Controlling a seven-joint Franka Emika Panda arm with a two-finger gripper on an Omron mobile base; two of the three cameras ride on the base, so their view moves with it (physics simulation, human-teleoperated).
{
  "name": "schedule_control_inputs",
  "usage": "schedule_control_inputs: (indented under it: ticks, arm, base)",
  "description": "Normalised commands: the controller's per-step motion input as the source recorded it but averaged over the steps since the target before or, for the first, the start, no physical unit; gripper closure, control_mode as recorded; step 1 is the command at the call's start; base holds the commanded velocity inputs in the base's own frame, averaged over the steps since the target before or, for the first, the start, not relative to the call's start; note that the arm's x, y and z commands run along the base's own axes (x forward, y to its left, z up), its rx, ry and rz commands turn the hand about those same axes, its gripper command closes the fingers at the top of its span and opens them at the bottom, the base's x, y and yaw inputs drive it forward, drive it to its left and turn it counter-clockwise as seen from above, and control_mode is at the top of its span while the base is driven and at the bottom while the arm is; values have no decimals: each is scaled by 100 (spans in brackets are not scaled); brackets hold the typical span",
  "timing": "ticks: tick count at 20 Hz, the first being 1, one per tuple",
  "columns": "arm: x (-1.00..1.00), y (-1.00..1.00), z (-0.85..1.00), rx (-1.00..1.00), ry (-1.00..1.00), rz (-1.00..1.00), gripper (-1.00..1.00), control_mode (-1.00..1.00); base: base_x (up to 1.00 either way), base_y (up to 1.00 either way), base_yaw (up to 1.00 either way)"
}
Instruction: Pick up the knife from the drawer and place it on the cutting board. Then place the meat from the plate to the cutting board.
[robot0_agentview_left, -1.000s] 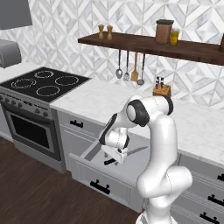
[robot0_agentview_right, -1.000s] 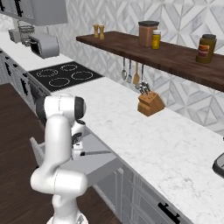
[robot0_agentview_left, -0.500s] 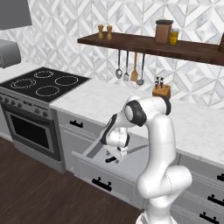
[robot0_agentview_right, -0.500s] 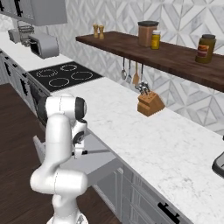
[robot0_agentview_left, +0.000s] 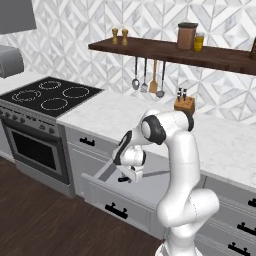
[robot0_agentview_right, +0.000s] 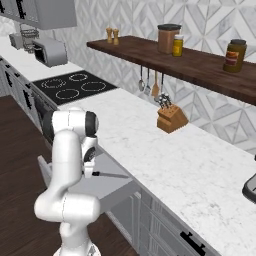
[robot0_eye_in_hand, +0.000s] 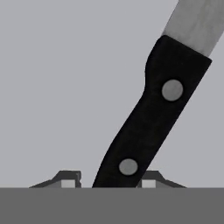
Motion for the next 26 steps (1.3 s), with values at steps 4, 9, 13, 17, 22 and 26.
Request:
schedule_control_inputs:
  ticks: [4, 9, 13, 17, 22, 26]
  arm:
    - [-80, 0, 9, -7, -9, 0, 100, -100]
    - [-96, 8, 71, -6, -1, 5, 100, -100]
    - [-53, 37, 100, -11, 5, 0, 100, -100]
    - [-49, 53, 100, -3, 20, 0, 100, -100]
    - [-62, 43, 100, 0, 16, 0, 100, -100]
    - [-74, 27, 100, 0, 9, 0, 100, -100]
  base:
    - [0, 0, 0]
    - [0, 0, 0]
    - [0, 0, 0]
    - [0, 0, 0]
    - [0, 0, 0]
    - [0, 0, 0]
